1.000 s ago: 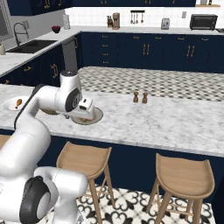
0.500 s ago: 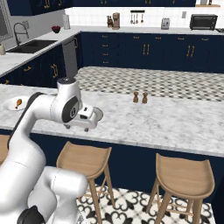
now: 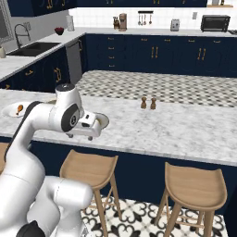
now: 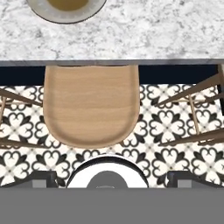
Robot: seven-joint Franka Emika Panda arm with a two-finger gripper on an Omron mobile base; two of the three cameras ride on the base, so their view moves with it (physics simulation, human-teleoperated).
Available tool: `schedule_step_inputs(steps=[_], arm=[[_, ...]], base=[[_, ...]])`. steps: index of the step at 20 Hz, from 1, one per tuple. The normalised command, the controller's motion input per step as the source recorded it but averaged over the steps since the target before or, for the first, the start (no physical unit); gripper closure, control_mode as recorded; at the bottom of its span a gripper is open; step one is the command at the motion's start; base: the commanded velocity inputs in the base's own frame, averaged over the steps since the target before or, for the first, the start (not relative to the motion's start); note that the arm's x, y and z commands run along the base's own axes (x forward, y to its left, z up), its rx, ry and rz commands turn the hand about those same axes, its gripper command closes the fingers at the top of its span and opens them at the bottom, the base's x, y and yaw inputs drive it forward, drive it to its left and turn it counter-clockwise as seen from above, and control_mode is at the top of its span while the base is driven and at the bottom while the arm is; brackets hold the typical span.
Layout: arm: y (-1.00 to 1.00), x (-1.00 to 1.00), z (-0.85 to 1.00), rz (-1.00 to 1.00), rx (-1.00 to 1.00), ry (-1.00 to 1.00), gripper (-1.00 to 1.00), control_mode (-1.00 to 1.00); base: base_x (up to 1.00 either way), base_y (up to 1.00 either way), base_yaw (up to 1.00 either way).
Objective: Pick the chicken drumstick and lemon wedge from their plates and place them in the bowl. Then put the bowl in the fridge.
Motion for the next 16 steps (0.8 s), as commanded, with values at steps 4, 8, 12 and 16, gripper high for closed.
schedule_step_inputs(steps=[4, 8, 12, 16], arm=[[0.0, 0.0, 0.0, 0.0, 0.0, 0.0, -1.0, 1.0], [0.0, 0.0, 0.0, 0.0, 0.0, 0.0, -1.0, 1.0], [0.0, 0.0, 0.0, 0.0, 0.0, 0.0, -1.0, 1.0], [0.0, 0.0, 0.0, 0.0, 0.0, 0.0, -1.0, 1.0]], base=[[-0.42, 0.46, 0.0], [0.04, 1.0, 0.0], [0.29, 1.0, 0.0], [0.37, 0.83, 0.0]])
